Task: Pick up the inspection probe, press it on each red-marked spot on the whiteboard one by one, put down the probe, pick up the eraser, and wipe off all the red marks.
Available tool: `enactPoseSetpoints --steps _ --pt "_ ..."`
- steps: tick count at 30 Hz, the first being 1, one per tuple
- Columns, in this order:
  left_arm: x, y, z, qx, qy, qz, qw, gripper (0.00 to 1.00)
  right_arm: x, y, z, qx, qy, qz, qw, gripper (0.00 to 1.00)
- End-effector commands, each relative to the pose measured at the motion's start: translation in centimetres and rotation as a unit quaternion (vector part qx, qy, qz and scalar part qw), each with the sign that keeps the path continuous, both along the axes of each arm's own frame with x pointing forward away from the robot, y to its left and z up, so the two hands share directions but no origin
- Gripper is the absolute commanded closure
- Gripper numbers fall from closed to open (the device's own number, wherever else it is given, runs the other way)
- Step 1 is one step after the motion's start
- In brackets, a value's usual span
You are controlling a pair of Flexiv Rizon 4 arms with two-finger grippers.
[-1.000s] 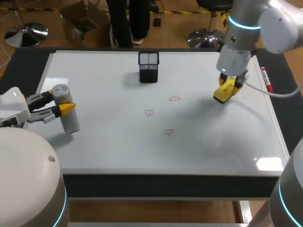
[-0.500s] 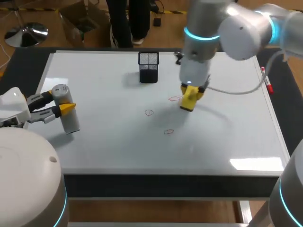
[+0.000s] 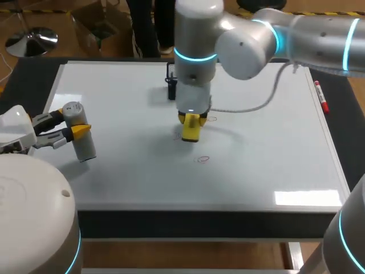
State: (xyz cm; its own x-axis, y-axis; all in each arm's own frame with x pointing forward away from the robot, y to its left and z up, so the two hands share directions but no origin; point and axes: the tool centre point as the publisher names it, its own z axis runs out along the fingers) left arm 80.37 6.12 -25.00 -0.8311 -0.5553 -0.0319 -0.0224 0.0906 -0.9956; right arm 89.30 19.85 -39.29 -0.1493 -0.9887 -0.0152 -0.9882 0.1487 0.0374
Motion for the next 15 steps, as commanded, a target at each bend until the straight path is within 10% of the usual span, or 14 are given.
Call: enactPoseSetpoints --steps 1,15 --pt "-0.1 0.0 0.1 0.000 -0.001 0.000 1.000 1.00 0.8 2.7 -0.8 -0.032 0.012 0.011 0.999 1.00" --pt "-0.1 0.0 0.1 0.000 -0.001 0.000 1.000 1.00 1.6 6.0 -2.3 -0.032 0.023 0.032 0.999 1.00"
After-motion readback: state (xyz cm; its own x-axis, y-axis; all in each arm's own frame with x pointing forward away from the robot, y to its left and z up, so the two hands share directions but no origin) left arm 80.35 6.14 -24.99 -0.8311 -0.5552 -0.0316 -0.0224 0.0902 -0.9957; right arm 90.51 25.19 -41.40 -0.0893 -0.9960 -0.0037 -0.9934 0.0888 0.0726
